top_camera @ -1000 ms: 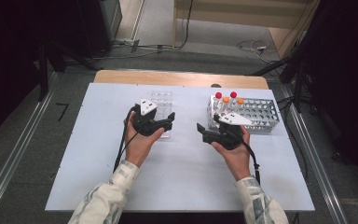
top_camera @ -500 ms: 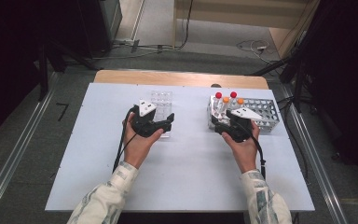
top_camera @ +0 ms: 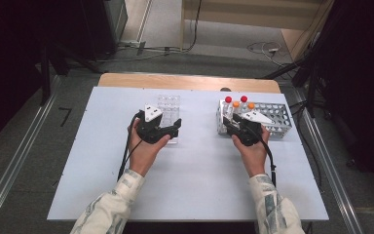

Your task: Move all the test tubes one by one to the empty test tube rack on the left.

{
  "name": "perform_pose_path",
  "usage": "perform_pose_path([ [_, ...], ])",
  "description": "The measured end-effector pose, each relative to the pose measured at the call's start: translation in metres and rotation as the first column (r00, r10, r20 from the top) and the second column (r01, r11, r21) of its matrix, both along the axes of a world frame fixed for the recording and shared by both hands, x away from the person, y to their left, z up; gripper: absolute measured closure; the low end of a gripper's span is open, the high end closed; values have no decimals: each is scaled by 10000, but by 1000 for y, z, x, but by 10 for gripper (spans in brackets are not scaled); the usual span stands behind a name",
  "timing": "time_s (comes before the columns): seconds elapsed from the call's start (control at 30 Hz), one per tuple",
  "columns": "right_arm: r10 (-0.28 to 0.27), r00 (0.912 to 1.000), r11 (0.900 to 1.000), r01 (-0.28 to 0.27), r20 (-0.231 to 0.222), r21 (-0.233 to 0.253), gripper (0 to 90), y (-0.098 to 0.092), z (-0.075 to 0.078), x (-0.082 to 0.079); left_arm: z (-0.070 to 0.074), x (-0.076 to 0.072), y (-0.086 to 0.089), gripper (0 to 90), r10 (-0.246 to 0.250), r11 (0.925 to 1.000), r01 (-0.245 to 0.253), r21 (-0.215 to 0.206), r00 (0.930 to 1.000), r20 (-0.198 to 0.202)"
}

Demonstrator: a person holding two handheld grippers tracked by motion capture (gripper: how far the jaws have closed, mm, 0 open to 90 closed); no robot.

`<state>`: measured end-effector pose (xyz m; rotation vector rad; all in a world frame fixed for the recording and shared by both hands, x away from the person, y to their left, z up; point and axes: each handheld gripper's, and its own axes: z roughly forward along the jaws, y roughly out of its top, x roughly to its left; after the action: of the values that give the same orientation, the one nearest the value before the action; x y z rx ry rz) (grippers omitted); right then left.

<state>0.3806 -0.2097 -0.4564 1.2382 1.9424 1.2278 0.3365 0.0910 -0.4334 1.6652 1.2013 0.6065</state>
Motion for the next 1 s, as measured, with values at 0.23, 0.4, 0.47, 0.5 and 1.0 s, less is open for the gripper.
perform_pose_path([
  [0.23, 3, 10000, 10000, -3, -3, 47, 618, 1, -2, 3, 0, 0, -1, 273, -5, 10000, 5, -3, 10000, -27],
  [0.4, -3, 10000, 10000, 3, -38, 19, 663, 2, -4, 4, -1, 0, -1, 273, -2, 10000, 2, 2, 10000, -37],
  [0.47, 3, 10000, 10000, -3, -37, -4, 684, 2, -5, 5, -2, 0, -1, 273, -15, 10000, 15, 15, 10000, -67],
  [0.5, 0, 10000, 10000, 0, -20, -11, 696, 2, -5, 5, -2, 0, -1, 273, -17, 10000, 17, 12, 10000, -74],
  [1.0, 23, 9985, 10000, -20, 542, -54, 727, 2, 13, 2, -2, 1, -2, 271, 38, 9999, -39, -109, 10000, -49],
])
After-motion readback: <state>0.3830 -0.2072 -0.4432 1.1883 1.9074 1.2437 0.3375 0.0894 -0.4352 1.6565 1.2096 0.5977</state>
